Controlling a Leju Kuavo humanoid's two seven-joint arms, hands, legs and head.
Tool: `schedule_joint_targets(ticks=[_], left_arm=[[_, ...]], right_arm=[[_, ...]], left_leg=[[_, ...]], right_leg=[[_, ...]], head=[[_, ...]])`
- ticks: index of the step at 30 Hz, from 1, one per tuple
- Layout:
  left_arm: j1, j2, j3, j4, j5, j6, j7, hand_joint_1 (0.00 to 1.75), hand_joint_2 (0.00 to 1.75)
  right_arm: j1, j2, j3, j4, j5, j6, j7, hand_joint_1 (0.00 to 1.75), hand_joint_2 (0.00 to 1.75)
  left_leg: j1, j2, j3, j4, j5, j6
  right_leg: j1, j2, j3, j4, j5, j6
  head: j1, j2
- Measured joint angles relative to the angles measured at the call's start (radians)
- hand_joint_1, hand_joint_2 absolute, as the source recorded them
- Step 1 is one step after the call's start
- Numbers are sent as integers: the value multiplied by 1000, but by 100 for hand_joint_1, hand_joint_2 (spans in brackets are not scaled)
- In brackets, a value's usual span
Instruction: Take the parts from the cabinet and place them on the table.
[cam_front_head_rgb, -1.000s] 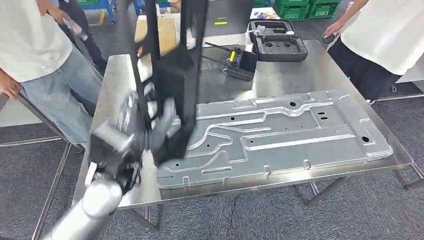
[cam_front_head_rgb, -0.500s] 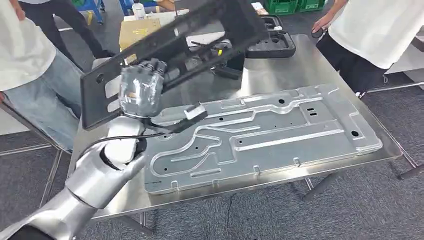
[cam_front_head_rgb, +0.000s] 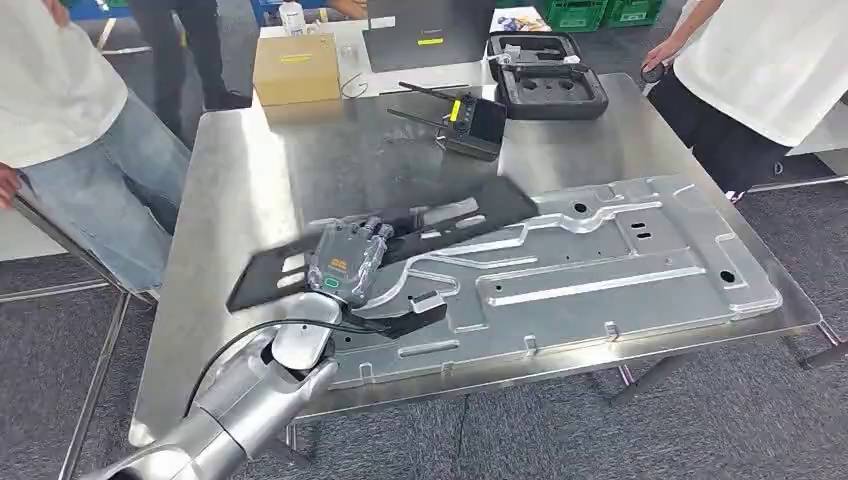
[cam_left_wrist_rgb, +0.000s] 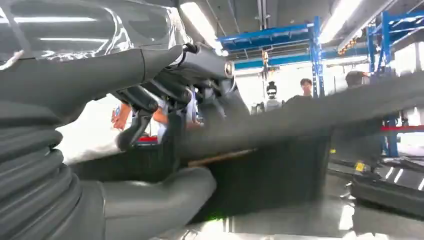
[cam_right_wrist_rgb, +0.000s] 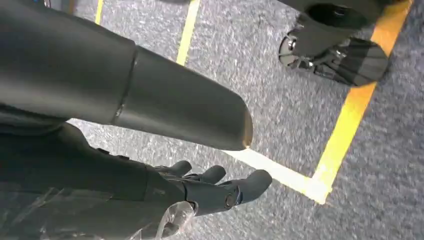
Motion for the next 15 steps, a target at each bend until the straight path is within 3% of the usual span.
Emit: schedule_joint_targets(ticks=[1, 3, 5, 6, 8, 9, 10, 11, 12, 14, 15], left_arm=[[3, -4, -2, 10, 4, -1, -6, 0, 0], [18, -10, -5, 38, 39, 5, -31, 0, 0], [36, -18, -5, 53, 120, 15, -70, 0, 0], [39, -21, -3, 55, 162, 19, -89, 0, 0], [39, -26, 12, 58, 291, 25, -149, 0, 0], [39, -28, 16, 58, 341, 22, -165, 0, 0], [40, -28, 17, 53, 374, 12, -174, 0, 0], [42, -28, 16, 41, 393, -5, -175, 0, 0], [43, -29, 14, 20, 409, -21, -175, 0, 0], [42, -38, 11, -22, 435, -40, -170, 0, 0], [40, -41, 10, -42, 451, -42, -170, 0, 0]], right_arm=[[-1, 0, 0, 0, 0, 0, 0, 0, 0], [-1, 0, 0, 0, 0, 0, 0, 0, 0], [0, 1, 0, 0, -6, 0, 0, 0, 0], [1, 1, 0, 0, -8, -2, 0, 0, 0], [4, 1, 0, 0, -11, -5, 0, 0, 0], [5, 1, 0, 0, -17, -6, -2, 0, 0], [6, 1, 0, 0, -19, -8, -3, 0, 0], [8, 1, -1, 0, -21, -8, -3, 0, 0], [10, 1, -1, 0, -24, -9, -4, 0, 0], [12, 3, -3, 0, -30, -15, -10, 0, 0], [13, 5, -3, 0, -32, -18, -14, 0, 0]], left_leg=[[0, 1, 1, 1, -1, -2], [1, 1, 5, -1, -3, -4], [6, 1, -6, 21, -20, -17], [7, 0, -26, 69, -49, -23], [11, 1, -112, 249, -130, -32], [10, 1, -149, 324, -151, -32], [10, 0, -165, 349, -148, -30], [10, 0, -158, 326, -124, -25], [8, 0, -128, 258, -83, -17], [2, -1, -35, 56, 8, 4], [-5, -1, -12, 10, 8, 8]], right_leg=[[-7, 1, -3, 1, 2, -11], [0, 3, -1, 3, -3, -19], [-6, 2, 3, 0, -1, -30], [-6, 2, 4, 0, -2, -34], [-6, 2, 4, 0, -3, -39], [-4, 1, 6, 0, -4, -40], [-3, 1, 9, 0, -5, -41], [-2, 2, 11, 0, -7, -42], [0, 4, 15, 0, -8, -42], [1, 5, 22, -1, -11, -39], [9, 6, 20, 3, -13, -35]], head=[[-1, 0], [-3, 0], [-3, 0], [-5, 0], [-5, 0], [-6, 0], [-6, 0], [-6, 0], [-6, 0], [-6, 0], [-6, 0]])
